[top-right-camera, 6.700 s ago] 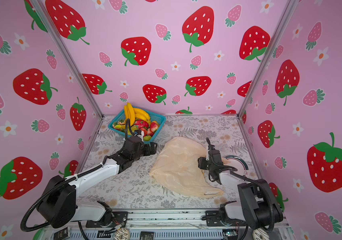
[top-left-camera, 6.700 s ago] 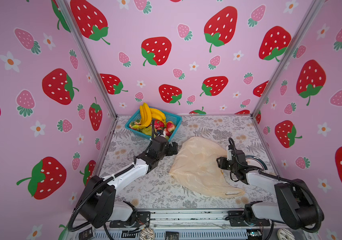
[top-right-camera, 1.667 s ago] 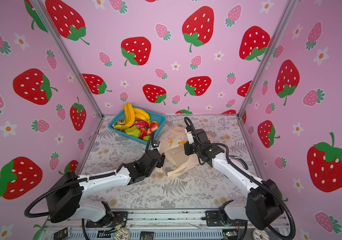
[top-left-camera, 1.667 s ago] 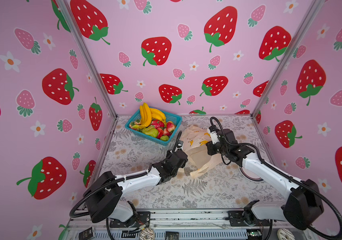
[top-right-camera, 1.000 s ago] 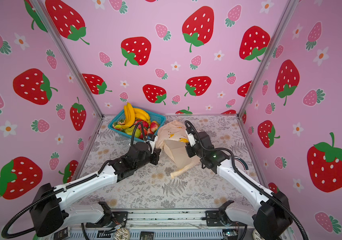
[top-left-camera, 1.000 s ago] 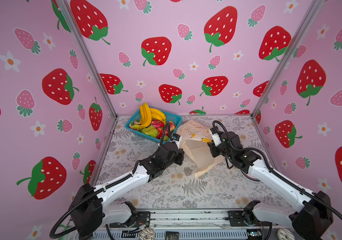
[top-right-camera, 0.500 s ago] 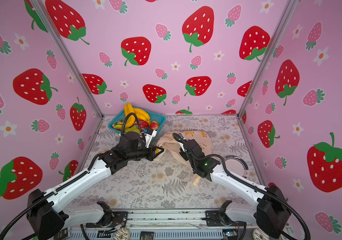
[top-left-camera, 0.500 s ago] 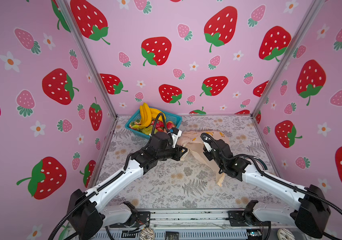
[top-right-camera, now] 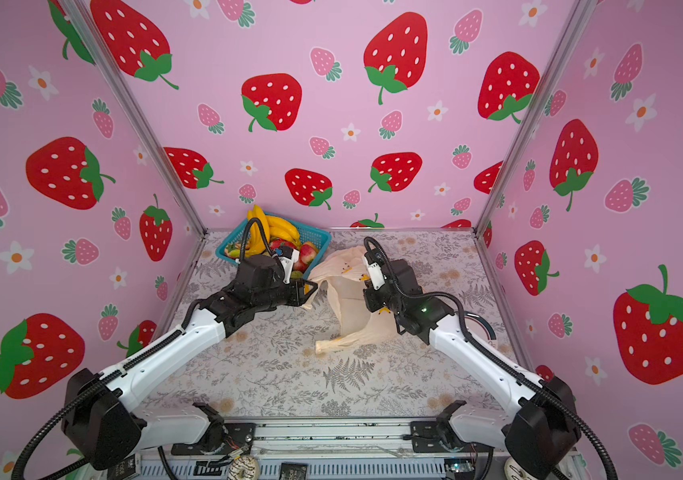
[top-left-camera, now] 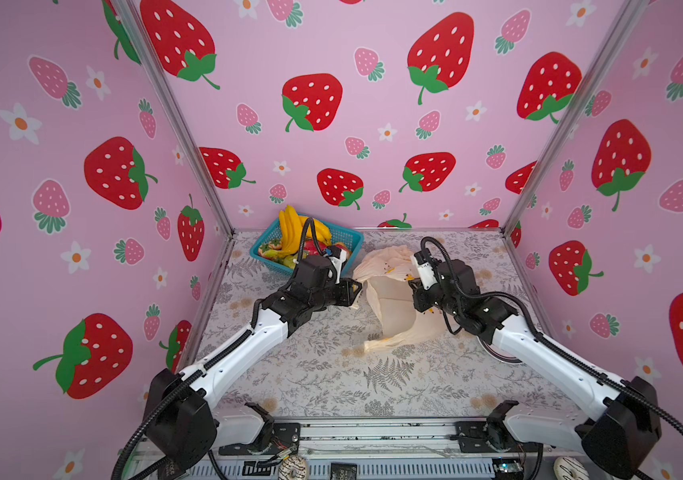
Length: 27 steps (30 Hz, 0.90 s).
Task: Place the fake fruits into the plastic bag and tie a complex knot
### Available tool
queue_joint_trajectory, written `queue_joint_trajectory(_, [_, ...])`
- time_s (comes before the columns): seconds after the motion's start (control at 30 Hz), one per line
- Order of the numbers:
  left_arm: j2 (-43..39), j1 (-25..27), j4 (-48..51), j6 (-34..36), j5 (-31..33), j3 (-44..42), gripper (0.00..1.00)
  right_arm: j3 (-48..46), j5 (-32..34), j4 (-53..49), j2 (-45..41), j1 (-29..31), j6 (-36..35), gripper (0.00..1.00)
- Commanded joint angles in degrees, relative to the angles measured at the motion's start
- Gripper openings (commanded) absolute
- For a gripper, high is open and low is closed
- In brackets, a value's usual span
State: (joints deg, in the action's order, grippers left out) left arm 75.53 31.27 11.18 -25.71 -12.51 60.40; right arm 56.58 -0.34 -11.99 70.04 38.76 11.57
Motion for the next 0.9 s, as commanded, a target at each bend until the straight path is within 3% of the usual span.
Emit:
queue_joint_trajectory(0.0, [0.34,-0.21,-2.14,0.22,2.44,4.18,0.40,0.03,-9.44,-2.45,-0.13,-2.97,11.46,0.00])
queue_joint_trajectory(0.17, [-3.56,-0.86,-2.10,0.44,0.75,1.25,0.64,-1.17,-13.16,1.73,2.13,-5.81,15.29,0.00])
queue_joint_trajectory(0.33, [-9.93,-3.98,-2.14,-0.44,0.41,-3.32,0.79,-2.43,-17.38,7.07,2.57,-7.65,19.01,0.00])
queue_joint_trajectory(0.57, [-16.24,-11.56,-3.06,-6.72,1.55,-8.20,0.82,-3.49,-20.96,10.16,0.76,-10.55,22.80,0.00])
queue_joint_trajectory(0.8, [-19.37,-11.56,-7.88,-11.62,1.54,-22.66,0.82,-9.03,-27.06,19.98,-3.40,-15.76,33.09,0.00])
queue_joint_trajectory(0.87, [-18.87,-11.13,-12.70,-13.97,-1.52,-27.24,0.82,-9.38,-27.52,21.75,-3.73,-16.20,35.16,0.00])
